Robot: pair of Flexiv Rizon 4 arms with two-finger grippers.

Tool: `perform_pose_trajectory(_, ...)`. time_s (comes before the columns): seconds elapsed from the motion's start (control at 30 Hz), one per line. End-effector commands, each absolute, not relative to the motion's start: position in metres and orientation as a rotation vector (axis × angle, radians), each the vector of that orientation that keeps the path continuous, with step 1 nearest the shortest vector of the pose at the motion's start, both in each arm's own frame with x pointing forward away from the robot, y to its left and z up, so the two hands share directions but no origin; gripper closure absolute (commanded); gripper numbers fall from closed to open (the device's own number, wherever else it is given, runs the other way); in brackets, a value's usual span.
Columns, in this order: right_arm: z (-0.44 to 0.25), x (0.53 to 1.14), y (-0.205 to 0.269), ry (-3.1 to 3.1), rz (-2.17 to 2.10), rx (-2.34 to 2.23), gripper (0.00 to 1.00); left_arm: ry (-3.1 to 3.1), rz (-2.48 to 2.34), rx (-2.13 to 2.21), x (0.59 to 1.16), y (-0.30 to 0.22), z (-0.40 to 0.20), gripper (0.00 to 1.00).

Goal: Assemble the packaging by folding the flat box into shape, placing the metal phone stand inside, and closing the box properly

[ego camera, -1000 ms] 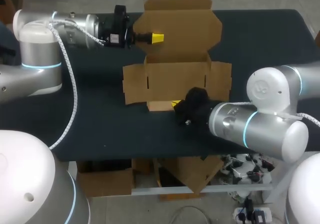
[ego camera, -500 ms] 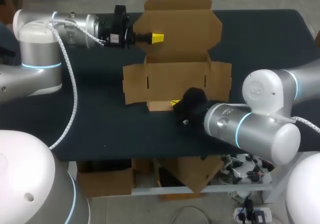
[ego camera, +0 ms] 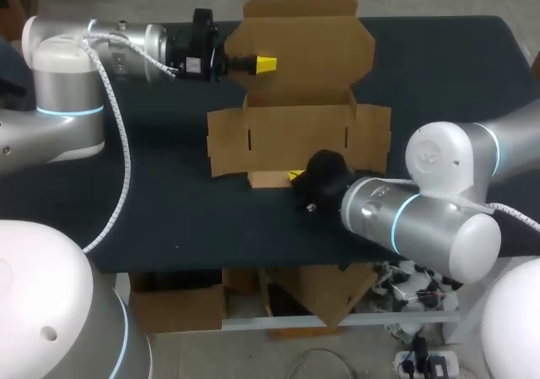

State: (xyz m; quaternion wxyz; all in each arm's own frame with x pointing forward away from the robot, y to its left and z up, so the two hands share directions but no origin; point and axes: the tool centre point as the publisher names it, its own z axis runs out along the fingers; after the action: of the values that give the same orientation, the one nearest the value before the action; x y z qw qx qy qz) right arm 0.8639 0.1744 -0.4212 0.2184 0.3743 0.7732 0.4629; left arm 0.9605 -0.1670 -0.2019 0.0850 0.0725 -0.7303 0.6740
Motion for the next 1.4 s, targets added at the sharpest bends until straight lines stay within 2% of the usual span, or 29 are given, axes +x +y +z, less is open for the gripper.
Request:
perform_pose_trajectory(0.03, -0.4233, 0.8601, 0.1751, 2.119, 1.264, 1.045, 1.0, -2.175, 2.012, 0.214, 0.9599, -0.1672, -0.2037, 1.0)
perform_pose_trajectory(1.4, -0.4315, 0.8594, 0.1722, 2.107, 1.259, 1.078, 1.0, -2.182, 2.016, 0.203, 0.9522, -0.1682, -0.2023, 1.0)
